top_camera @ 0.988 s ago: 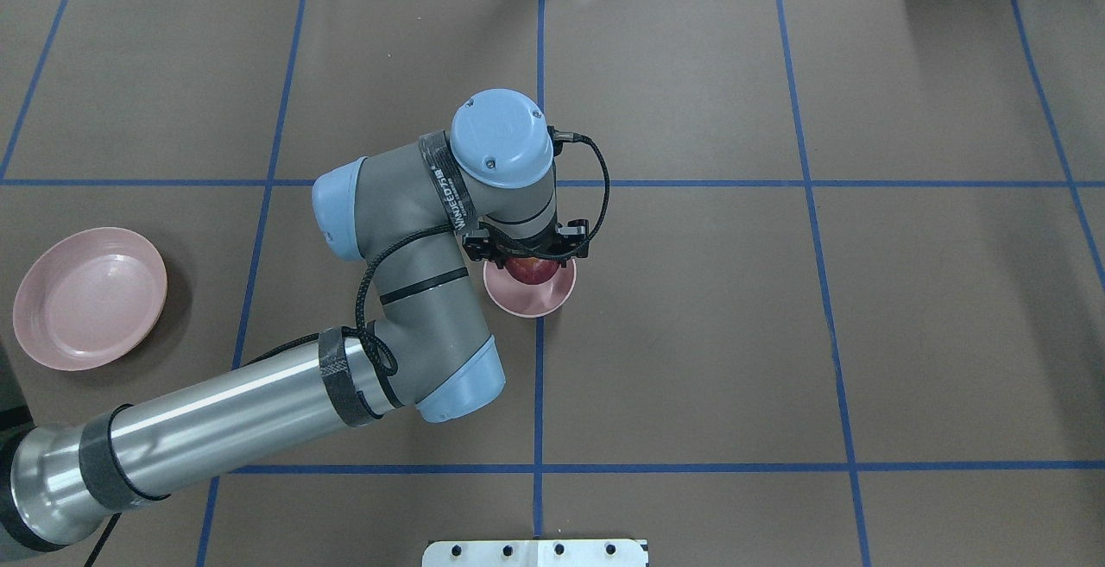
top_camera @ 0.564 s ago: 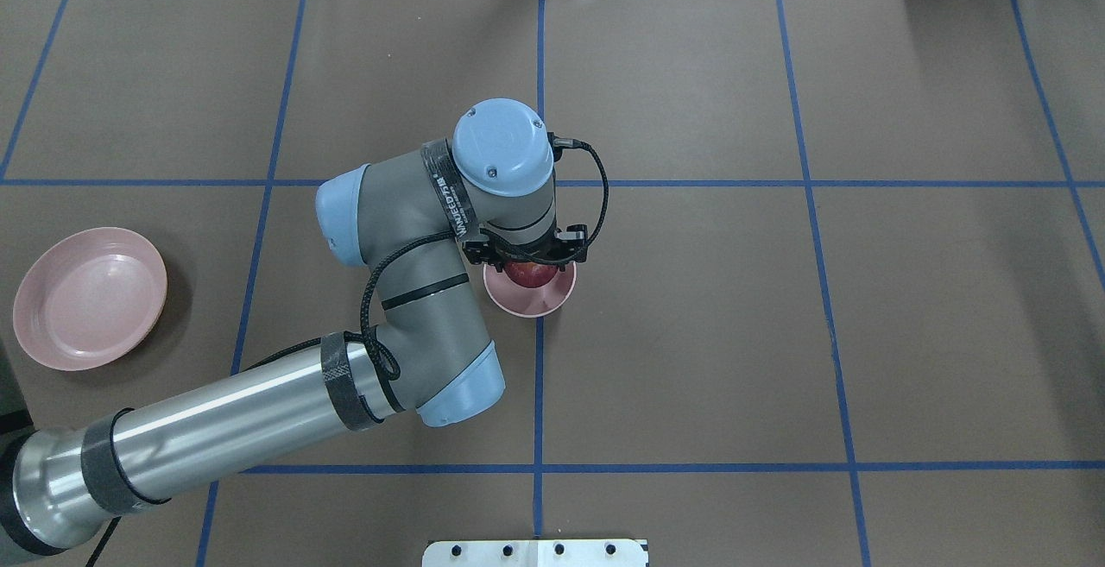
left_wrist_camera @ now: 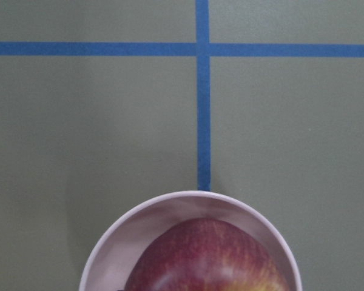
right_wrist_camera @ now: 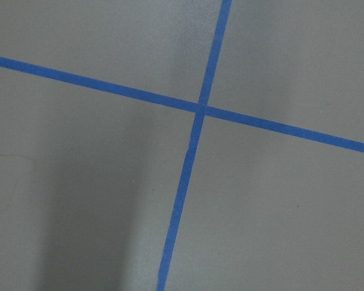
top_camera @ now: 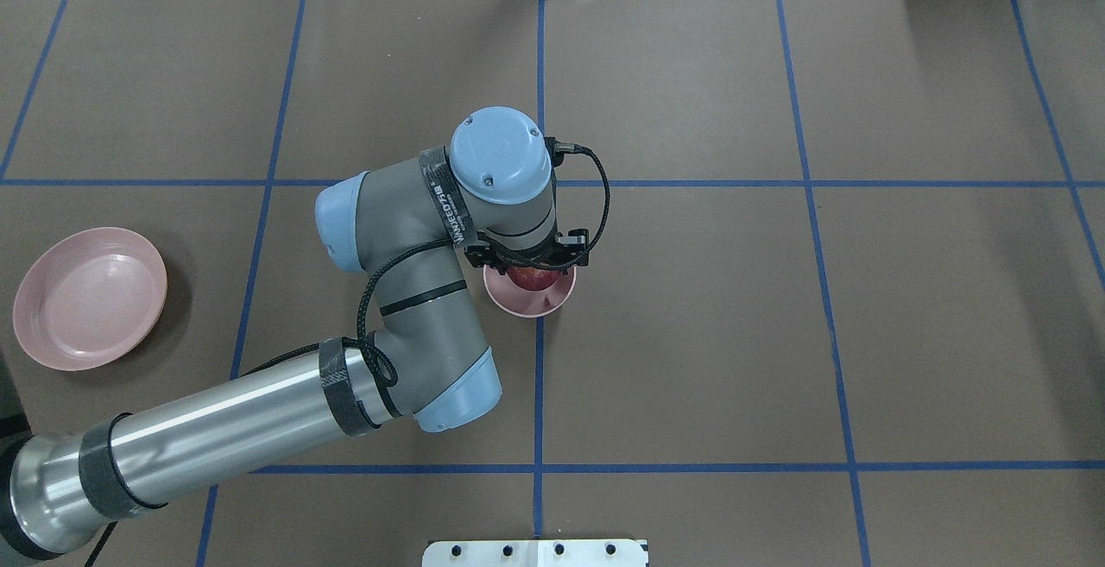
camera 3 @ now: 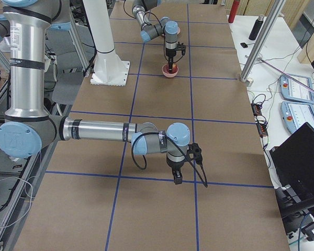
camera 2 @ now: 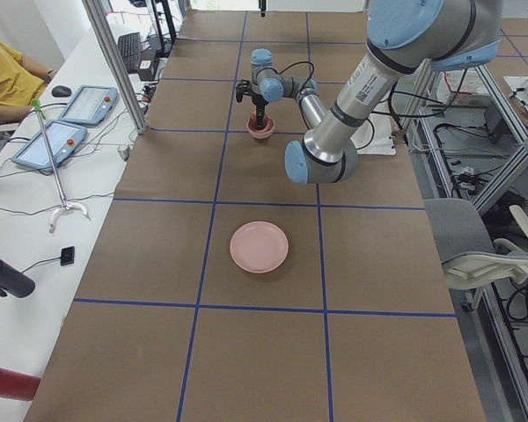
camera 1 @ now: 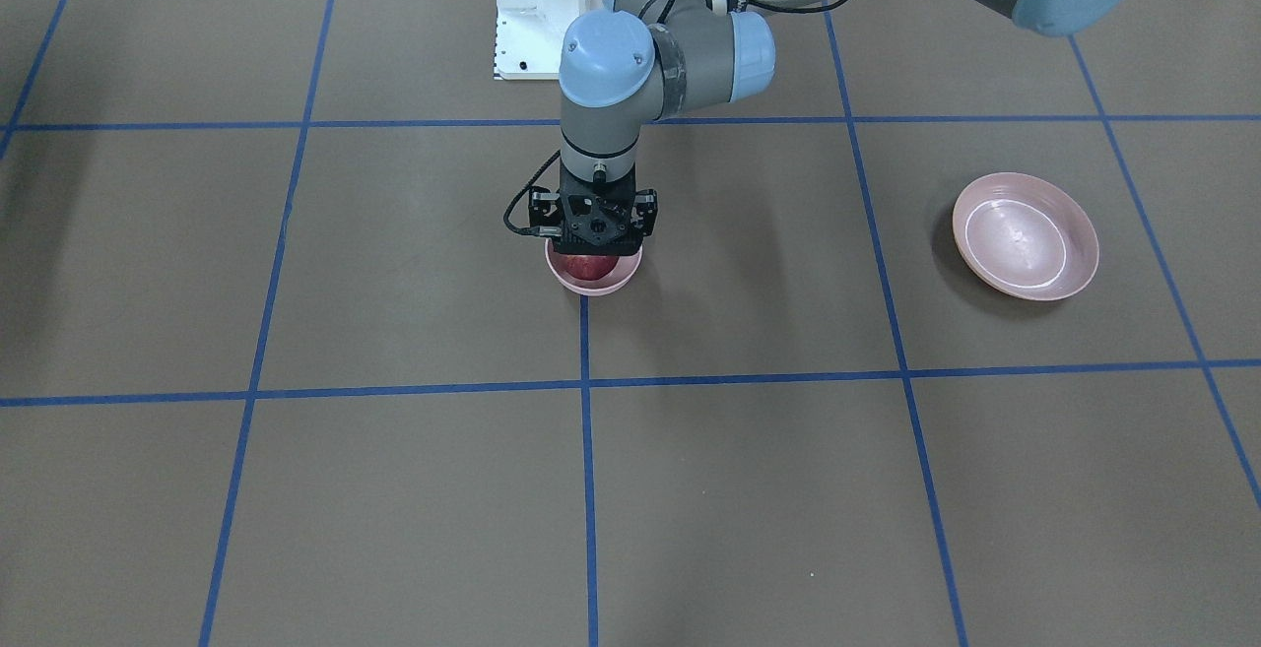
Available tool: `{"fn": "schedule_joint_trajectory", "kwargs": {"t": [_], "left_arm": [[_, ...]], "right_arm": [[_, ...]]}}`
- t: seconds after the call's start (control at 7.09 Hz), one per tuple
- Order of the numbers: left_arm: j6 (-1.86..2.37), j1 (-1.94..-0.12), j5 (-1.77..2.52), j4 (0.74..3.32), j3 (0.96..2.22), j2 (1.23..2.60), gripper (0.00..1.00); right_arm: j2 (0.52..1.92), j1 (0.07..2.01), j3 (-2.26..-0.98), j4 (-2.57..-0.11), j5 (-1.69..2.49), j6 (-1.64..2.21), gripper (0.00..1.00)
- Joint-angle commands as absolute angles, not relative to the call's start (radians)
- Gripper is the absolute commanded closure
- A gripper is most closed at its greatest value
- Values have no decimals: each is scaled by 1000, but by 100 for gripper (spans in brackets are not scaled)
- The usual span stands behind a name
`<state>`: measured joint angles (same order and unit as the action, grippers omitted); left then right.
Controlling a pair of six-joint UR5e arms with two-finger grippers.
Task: Move apple from plate to bowl
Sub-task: 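Lower the apple into the pink bowl and open the left gripper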
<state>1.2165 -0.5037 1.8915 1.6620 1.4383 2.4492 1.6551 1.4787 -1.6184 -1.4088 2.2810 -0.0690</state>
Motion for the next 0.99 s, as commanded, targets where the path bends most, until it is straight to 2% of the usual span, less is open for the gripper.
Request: {"fn": "schedule_joint_trajectory", "kwargs": {"t": [0.0, 0.42, 0.85], "left_arm": [[1216, -505, 1855, 1690, 1451, 2434, 2], [1210, -509, 1835, 1648, 1530, 2413, 2], [908, -563, 1839, 1417, 1892, 2181, 2]], "right_arm": [[1654, 1479, -1618, -1408, 2281, -69, 0], [1652, 1479, -1618, -1410, 2281, -69, 0], [1654, 1479, -1617, -1408, 2281, -69, 0]]}}
